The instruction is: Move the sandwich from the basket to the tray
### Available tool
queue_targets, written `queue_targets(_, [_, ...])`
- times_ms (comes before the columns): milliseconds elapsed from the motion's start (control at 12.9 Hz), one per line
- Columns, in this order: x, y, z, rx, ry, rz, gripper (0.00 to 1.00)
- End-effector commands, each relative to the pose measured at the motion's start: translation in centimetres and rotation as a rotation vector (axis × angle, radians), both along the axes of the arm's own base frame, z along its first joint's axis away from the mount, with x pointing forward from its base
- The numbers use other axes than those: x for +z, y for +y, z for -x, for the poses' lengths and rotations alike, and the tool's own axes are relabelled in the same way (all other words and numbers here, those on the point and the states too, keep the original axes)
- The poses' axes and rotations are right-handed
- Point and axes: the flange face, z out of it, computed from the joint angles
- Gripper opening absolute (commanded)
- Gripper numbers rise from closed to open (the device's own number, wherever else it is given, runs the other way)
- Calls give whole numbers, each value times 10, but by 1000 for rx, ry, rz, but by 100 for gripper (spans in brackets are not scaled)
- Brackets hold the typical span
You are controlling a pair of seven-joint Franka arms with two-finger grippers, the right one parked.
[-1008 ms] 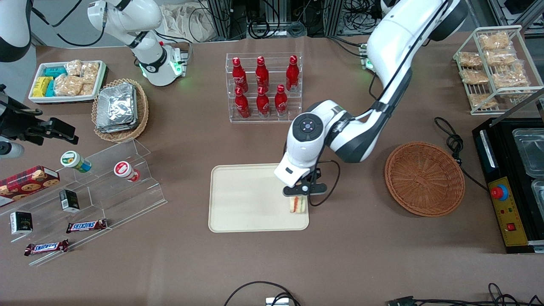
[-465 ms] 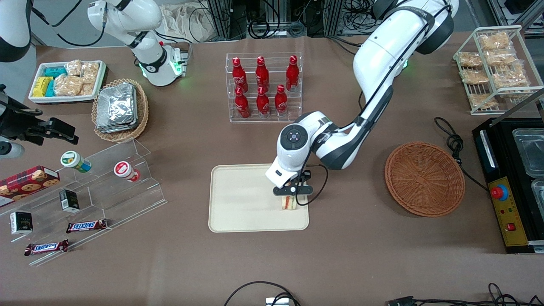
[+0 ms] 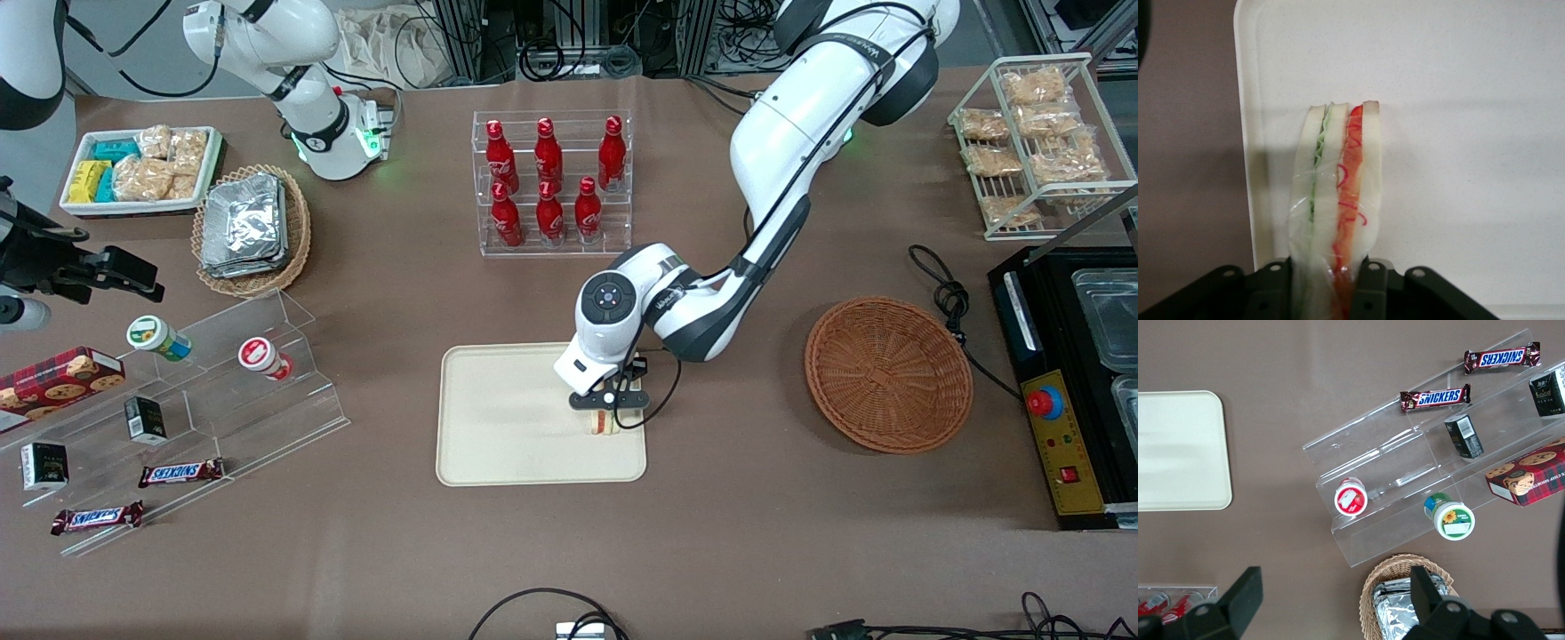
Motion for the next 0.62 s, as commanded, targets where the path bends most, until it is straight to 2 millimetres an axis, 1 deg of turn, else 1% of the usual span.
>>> queue_targets(0, [-6,-5,-3,2,-13,-14,100])
queue_targets(78, [-4,-5,-3,6,-13,-11,100])
queue_targets(233, [7,-5,-6,13,-27,-4,100])
queue_targets(388, [31,-6,-11,84,-55,5,100])
queue_targets(543, [59,2,-16,142,-62,-4,100])
